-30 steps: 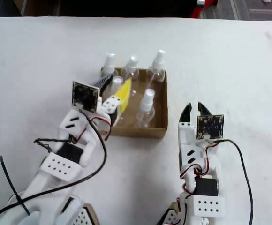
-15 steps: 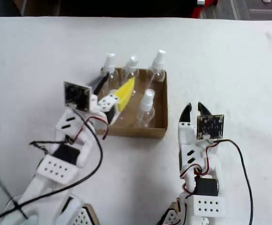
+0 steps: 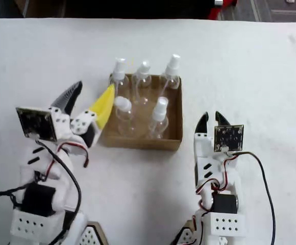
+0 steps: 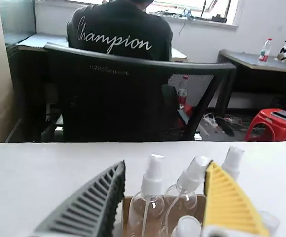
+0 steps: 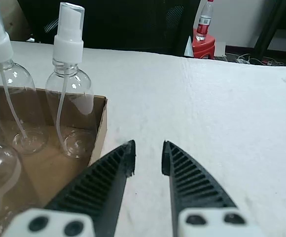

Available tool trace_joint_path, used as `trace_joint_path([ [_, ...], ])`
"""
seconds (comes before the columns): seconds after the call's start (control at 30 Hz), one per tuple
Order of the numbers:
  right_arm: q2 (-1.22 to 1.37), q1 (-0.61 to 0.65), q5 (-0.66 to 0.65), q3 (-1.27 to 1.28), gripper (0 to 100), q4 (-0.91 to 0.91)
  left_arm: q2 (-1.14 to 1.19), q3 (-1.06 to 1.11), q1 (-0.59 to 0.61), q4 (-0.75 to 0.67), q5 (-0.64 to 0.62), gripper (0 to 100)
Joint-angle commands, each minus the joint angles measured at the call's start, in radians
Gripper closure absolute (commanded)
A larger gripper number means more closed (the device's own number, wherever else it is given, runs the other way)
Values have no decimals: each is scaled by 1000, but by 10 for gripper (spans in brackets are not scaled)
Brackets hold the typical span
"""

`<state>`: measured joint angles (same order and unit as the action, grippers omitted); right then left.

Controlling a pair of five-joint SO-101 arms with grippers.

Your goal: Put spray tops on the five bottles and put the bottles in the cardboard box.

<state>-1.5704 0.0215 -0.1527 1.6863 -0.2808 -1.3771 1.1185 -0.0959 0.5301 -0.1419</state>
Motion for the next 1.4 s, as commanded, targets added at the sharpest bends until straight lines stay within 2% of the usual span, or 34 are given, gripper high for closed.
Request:
trace_joint_path([
  [0.0,-8,-2,-11,9,921,25,82,-117,45,84,-14,756],
  [0.13,-8,-2,-11,9,921,25,163,-141,219,176,-43,756],
  [0.27,-8,-2,-11,9,921,25,180,-264,394,396,-55,756],
  [0.33,-8,-2,-11,9,921,25,173,-338,397,483,-55,756],
  [0.43,-8,-2,-11,9,921,27,170,-407,355,503,-55,777],
  [0.5,-8,-2,-11,9,921,27,176,-422,315,480,-55,857],
  [0.57,-8,-2,-11,9,921,27,183,-422,292,439,-55,985],
  [0.67,-8,-2,-11,9,921,27,182,-430,288,405,-55,941],
  [0.73,-8,-2,-11,5,921,25,177,-453,289,413,-55,972],
  [0.87,-10,-1,-11,-20,925,15,88,-522,288,551,-54,980],
  [0.97,-10,-1,-5,-112,925,-97,-47,-571,285,660,49,980],
  [1.07,-10,1,-3,-269,925,-283,-208,-557,285,686,167,980],
  [1.23,-10,51,-11,-597,925,-578,-450,-479,285,684,193,980],
  [1.37,-10,85,-6,-899,925,-797,-447,-569,286,756,193,980],
])
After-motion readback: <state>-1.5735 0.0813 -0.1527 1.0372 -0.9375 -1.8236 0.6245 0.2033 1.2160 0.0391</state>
